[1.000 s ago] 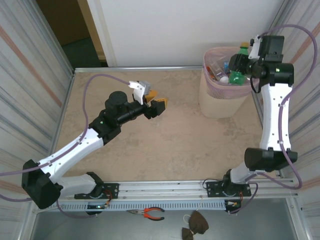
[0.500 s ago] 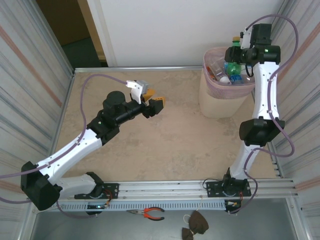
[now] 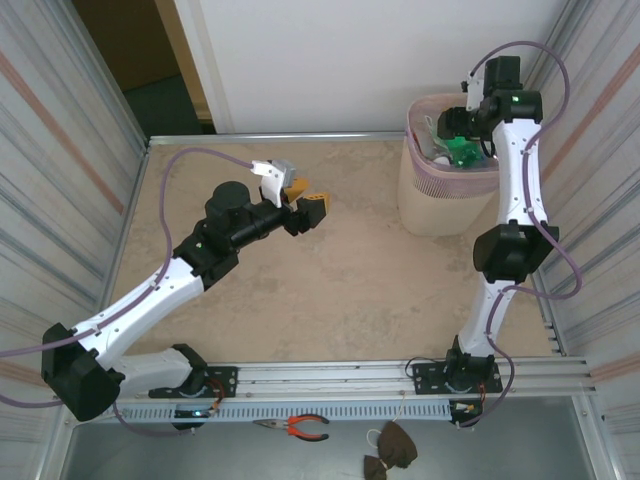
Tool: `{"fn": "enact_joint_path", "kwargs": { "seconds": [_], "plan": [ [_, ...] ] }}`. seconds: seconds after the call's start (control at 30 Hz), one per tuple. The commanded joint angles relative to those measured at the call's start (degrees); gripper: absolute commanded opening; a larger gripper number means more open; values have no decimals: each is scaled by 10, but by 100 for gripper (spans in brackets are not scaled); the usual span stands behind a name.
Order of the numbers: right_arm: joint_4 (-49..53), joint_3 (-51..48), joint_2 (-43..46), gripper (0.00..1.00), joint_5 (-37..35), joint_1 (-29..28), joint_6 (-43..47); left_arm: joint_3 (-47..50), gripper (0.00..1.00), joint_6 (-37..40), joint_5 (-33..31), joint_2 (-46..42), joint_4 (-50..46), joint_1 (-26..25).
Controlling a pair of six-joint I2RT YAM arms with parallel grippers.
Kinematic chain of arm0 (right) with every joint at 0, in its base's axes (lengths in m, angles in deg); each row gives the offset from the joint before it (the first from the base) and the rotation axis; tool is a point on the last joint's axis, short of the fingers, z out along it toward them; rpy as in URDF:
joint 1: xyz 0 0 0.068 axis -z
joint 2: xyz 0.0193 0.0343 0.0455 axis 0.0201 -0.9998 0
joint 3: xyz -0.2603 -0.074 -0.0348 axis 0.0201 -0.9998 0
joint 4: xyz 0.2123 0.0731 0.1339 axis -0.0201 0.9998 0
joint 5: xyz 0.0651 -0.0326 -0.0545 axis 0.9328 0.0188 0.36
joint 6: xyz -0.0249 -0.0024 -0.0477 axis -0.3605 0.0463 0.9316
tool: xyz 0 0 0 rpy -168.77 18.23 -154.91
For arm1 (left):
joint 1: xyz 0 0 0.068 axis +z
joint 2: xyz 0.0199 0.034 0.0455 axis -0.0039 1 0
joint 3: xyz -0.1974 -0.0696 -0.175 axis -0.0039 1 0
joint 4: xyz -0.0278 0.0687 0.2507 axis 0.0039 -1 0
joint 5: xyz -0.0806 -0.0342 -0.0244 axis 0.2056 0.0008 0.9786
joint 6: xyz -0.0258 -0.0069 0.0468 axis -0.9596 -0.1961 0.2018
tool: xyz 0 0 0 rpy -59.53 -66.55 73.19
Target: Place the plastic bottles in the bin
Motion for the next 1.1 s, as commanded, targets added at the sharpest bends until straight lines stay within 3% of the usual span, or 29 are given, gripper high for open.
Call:
{"fn": "enact_joint_path", "kwargs": {
  "seconds": [0.0,0.47,0.83,1.07],
  "plan": [
    [19,12,4,77,-25,-3,10,8,70,-3,-10,-19,2,7],
    [4,-9,124,80,-24,9,-46,24,71,23,-37,-48,-33,18],
    [-155,-343,369,90,-40,13,-73,71,79,84,-110,-91,-119,51],
    [-225,-529,495,99,-83,14,-86,118,99,90,-146,-122,-147,97]
  ]
}}
